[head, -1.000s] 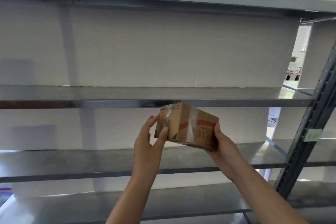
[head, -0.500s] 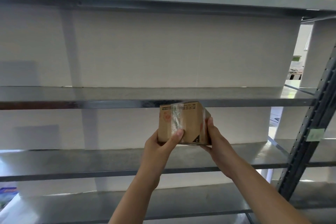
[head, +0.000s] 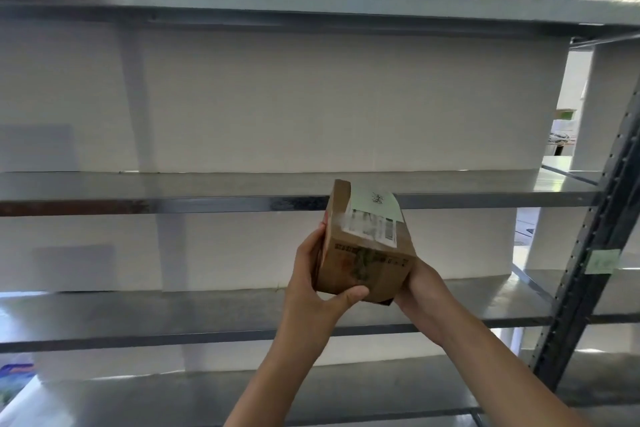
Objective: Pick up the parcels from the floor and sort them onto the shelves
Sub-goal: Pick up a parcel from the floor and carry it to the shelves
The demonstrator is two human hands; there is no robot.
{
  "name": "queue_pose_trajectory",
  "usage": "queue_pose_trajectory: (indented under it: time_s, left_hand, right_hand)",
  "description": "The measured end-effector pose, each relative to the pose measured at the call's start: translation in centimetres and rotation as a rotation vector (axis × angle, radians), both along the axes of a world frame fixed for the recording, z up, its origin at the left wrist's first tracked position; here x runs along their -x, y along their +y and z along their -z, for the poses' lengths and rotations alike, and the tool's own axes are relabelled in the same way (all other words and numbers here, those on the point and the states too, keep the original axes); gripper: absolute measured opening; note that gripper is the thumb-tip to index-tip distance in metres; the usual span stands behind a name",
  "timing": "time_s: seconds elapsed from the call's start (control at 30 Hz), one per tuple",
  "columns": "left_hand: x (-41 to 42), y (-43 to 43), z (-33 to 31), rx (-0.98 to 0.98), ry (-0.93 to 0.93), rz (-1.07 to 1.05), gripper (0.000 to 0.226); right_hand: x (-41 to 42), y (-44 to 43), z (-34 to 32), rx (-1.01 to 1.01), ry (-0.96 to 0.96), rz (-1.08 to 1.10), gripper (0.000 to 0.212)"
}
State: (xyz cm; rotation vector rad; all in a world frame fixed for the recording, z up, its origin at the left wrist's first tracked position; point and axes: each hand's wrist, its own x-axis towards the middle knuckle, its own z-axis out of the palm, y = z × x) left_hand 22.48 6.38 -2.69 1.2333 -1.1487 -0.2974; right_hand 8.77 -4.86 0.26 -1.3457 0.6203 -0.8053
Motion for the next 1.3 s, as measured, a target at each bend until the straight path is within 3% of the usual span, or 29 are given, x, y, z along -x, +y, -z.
queue_pose_trajectory:
  time_s: [0.37, 0.53, 0.73, 0.83, 0.9, 1.0, 1.13, 1.2, 1.3]
  left_hand:
    - [-0.4, -0.6, 0.8, 0.059, 0.034, 0.037, 0.091]
    - [-0.6, 0.2, 0.3, 0.022, 0.097, 0.112, 0.093]
    - [-1.5, 1.3, 0.0, -0.039, 0.151, 0.204, 0.067]
    - [-2.1, 1.0, 0.1, -0.038, 0.13, 0.166, 0.047]
    - [-1.9, 0.5, 0.3, -0.022, 0.114, 0.094, 0.064]
    - [-1.4, 0.1, 0.3, 0.023, 0.04, 0.013, 0.097]
    - [-1.4, -0.6, -0.1, 0.008, -0.07, 0.019, 0.128]
    - [-1.4, -0.9, -0.5, 0.024, -0.059, 0.042, 0.134]
    - [-1.2, -1.0, -0.9, 0.091, 0.0, 0.011, 0.118]
  right_hand:
    - [1.1, -1.6, -0.1, 0.133, -0.064, -0.122, 0.039]
    - [2.5, -2.4, -0.5, 0.091, -0.138, -0.244, 0.055]
    - [3.7, -3.2, -0.9, 0.008, -0.149, -0.182, 0.041]
    - [4.3, -3.3, -0.9, -0.018, -0.109, -0.211, 0.062]
    - [4.0, -3.2, -0.9, 0.016, -0.046, -0.222, 0.059]
    - [3.2, -3.3, -0.8, 0.122, -0.024, -0.097, 0.029]
    - [2.3, -3.1, -1.8, 0.169, -0.031, 0.022, 0.041]
    - [1.8, -3.0, -2.6, 0.15, -0.048, 0.097, 0.052]
    - [0.5, -2.8, -3.7, 0.076, -0.146, 0.255, 0.059]
